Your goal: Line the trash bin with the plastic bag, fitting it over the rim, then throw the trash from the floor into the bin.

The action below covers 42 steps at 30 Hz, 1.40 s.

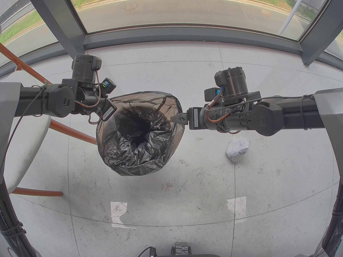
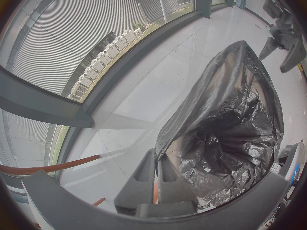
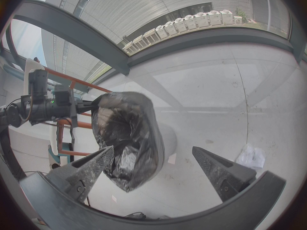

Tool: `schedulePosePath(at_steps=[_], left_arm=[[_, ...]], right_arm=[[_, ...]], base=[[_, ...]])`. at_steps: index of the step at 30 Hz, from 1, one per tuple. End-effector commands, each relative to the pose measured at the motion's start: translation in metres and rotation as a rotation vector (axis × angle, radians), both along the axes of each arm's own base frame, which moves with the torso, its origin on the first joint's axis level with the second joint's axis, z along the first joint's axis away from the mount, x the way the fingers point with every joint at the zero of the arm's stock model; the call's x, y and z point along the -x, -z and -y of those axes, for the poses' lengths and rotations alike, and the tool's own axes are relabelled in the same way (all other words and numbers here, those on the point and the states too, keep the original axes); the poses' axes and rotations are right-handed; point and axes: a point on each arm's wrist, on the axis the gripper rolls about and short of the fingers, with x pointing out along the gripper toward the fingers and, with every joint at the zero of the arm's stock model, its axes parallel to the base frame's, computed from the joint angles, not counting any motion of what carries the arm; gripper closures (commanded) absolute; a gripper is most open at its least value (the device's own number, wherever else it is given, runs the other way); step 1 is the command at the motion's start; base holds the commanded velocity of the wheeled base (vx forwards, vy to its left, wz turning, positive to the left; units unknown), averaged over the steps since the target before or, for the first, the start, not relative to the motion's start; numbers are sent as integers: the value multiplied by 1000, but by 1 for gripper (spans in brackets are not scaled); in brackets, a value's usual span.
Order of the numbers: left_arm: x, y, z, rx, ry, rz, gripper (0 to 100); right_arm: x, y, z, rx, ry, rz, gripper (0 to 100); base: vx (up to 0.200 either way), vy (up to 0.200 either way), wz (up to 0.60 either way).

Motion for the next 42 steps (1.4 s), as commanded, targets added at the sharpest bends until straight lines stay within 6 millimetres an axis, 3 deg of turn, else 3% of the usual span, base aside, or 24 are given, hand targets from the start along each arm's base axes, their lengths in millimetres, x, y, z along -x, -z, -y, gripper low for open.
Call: schedulePosePath(at_steps=[1, 3, 6, 7, 11, 17, 23, 25, 27, 31, 32, 34, 38, 42], left_arm=[[-11, 17, 3, -5, -3, -30, 100], [-24, 16, 7, 15, 0, 47, 100], [-28, 16, 8, 17, 2, 77, 100], [-28, 14, 9, 21, 7, 85, 0], [-34, -3, 12, 66, 45, 162, 0], [-32, -10, 10, 108, 46, 183, 0], [-6, -40, 4, 153, 37, 199, 0], [29, -61, 3, 236, 42, 160, 0], [56, -72, 11, 298, 90, 145, 0], [92, -85, 15, 410, 104, 134, 0], [93, -84, 15, 414, 104, 131, 0], [124, -94, 24, 517, 134, 122, 0], [156, -104, 21, 599, 146, 122, 0], [171, -105, 13, 603, 140, 125, 0]], right_arm=[[13, -11, 7, -10, -5, 10, 0], [16, -17, 9, -27, -4, 32, 0], [14, -18, 10, -37, 2, 47, 0], [13, -19, 11, -40, 6, 54, 0], [15, -22, 14, -47, 11, 63, 0], [18, -25, 23, -48, 23, 60, 0], [34, -17, 51, -9, 64, 10, 0], [44, -10, 83, 21, 116, -31, 0], [48, -8, 101, 30, 154, -46, 0], [45, 1, 129, 43, 230, -82, 0], [45, 2, 130, 44, 233, -84, 0], [41, 9, 147, 52, 284, -107, 0], [28, 21, 167, 57, 342, -146, 0], [14, 39, 174, 62, 365, -174, 0]], base=[[0, 0, 0], [0, 0, 0], [0, 0, 0], [0, 0, 0], [0, 0, 0], [0, 0, 0], [0, 0, 0], [0, 0, 0], [0, 0, 0], [0, 0, 0], [0, 0, 0], [0, 0, 0], [0, 0, 0], [0, 0, 0]])
